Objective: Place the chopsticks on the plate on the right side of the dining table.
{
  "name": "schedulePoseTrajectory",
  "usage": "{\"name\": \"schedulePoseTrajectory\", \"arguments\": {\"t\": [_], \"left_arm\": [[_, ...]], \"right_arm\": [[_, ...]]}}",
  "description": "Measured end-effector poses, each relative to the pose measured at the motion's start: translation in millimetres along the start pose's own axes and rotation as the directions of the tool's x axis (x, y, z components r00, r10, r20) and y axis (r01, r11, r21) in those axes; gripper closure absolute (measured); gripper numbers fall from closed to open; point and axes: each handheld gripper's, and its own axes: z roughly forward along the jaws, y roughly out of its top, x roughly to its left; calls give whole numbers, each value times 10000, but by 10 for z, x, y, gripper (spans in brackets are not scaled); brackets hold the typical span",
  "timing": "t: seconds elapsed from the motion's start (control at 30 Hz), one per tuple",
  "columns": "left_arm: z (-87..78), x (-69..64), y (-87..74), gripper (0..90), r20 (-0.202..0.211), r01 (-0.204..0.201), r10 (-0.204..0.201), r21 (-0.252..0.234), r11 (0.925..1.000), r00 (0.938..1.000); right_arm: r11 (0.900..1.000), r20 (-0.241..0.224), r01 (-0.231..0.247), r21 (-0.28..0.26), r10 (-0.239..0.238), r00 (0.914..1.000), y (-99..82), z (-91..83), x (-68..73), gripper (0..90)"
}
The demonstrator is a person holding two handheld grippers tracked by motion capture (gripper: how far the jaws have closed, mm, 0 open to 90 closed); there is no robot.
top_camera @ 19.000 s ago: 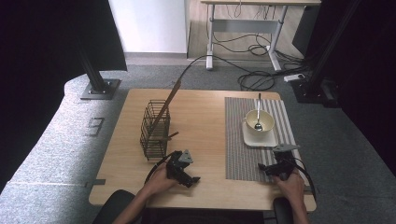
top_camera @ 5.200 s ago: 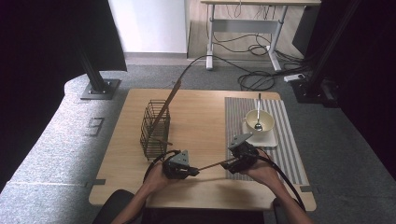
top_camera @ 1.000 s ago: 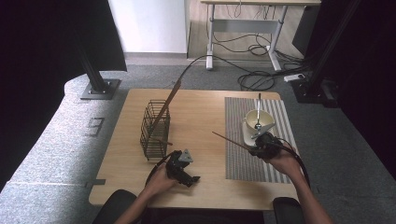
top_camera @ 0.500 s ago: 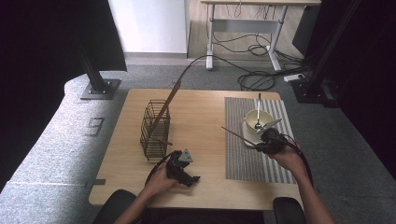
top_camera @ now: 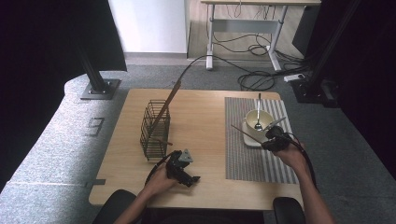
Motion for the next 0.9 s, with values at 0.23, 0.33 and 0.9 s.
{"name": "schedulePoseTrajectory", "arguments": {"t": [0.23,0.33,0.9], "left_arm": [[0,0,0,0,-1,1,-1,0,10000,10000],[0,0,0,0,-2,3,-3,1,10000,10000],[0,0,0,0,1,1,-1,1,10000,10000]], "right_arm": [[9996,197,-114,244,109,9997,-25,63,-102,826],[9995,283,-122,308,113,9995,-28,79,-143,826],[9985,170,-491,247,487,9987,-161,193,-421,772]]}}
